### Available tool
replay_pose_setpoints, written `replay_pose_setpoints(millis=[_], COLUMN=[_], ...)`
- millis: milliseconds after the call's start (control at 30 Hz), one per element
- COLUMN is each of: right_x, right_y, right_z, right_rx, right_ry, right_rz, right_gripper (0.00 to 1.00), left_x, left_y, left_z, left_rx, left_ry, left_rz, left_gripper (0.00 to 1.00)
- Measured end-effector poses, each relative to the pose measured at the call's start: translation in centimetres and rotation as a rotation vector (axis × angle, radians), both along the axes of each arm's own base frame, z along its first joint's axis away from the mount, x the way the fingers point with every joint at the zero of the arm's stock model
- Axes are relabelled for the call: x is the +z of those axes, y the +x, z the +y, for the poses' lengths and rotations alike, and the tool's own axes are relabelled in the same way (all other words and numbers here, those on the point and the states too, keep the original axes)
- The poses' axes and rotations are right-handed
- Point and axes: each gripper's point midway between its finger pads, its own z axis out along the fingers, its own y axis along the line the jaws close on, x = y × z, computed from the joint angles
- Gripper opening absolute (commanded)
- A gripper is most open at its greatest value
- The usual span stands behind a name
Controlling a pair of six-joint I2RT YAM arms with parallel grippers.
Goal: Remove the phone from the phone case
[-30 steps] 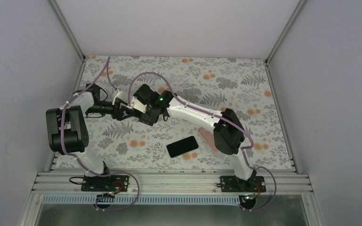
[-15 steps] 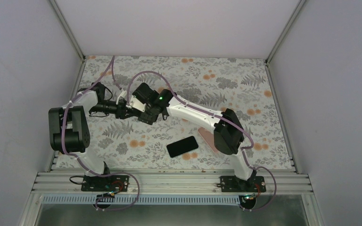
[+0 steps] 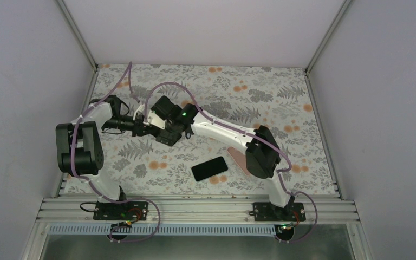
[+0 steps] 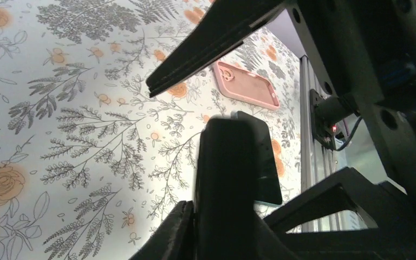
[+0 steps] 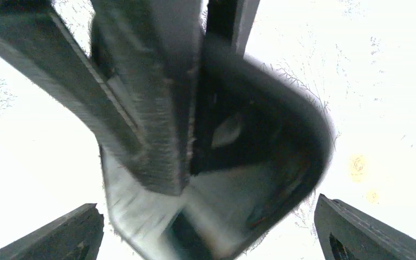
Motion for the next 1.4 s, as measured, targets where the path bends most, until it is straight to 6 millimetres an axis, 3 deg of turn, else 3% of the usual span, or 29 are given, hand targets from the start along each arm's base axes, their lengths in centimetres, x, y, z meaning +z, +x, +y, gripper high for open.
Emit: replay_pose_setpoints(millis=[133, 233, 333, 500, 633, 733, 833, 933, 1033, 1133, 1400], right_x=[0.3, 1.2, 3.2, 7.6, 7.4, 5.0, 3.3, 3.4, 4.0, 4.4, 5.4], right_y=[-0.2, -0.6, -0.2, 2.7, 3.1, 0.8, -1.7, -2.6, -3.1, -3.2, -2.6], right_z=[-0.1, -1.4, -3.8, -9.8, -13.4, -13.3, -13.4, -13.6, -13.9, -13.9, -13.2], right_rx=[0.016, 0.032, 0.02, -0.052, -0.057, 0.037, 0.135, 0.183, 0.228, 0.256, 0.309], right_ry=[0.012, 0.031, 0.075, 0.201, 0.232, 0.216, 0.214, 0.233, 0.267, 0.307, 0.37], right_rz=[0.014, 0.041, 0.068, 0.085, 0.124, 0.198, 0.259, 0.259, 0.243, 0.234, 0.212], right_gripper=[1.0, 1.0, 1.0, 1.0, 1.0, 1.0, 1.0, 1.0, 1.0, 1.0, 1.0], left_x=[-0.6, -0.6, 0.1, 0.7, 0.7, 2.0, 5.5, 9.9, 12.7, 13.2, 11.7], left_y=[-0.1, 0.1, 0.4, 0.2, 0.0, 0.1, 0.0, 0.0, -0.2, -1.2, -2.9], left_z=[0.1, 0.0, -0.4, -1.6, -2.7, -3.9, -5.0, -5.6, -6.0, -6.2, -6.5], left_rx=[-0.022, -0.031, -0.04, -0.08, -0.121, -0.153, -0.174, -0.188, -0.212, -0.252, -0.332], left_ry=[0.048, 0.09, 0.132, 0.159, 0.187, 0.203, 0.188, 0.134, 0.083, 0.033, -0.056], left_rz=[-0.033, -0.076, -0.154, -0.216, -0.235, -0.309, -0.435, -0.576, -0.661, -0.664, -0.549], left_gripper=[0.13, 0.06, 0.02, 0.02, 0.02, 0.02, 0.02, 0.02, 0.02, 0.02, 0.02])
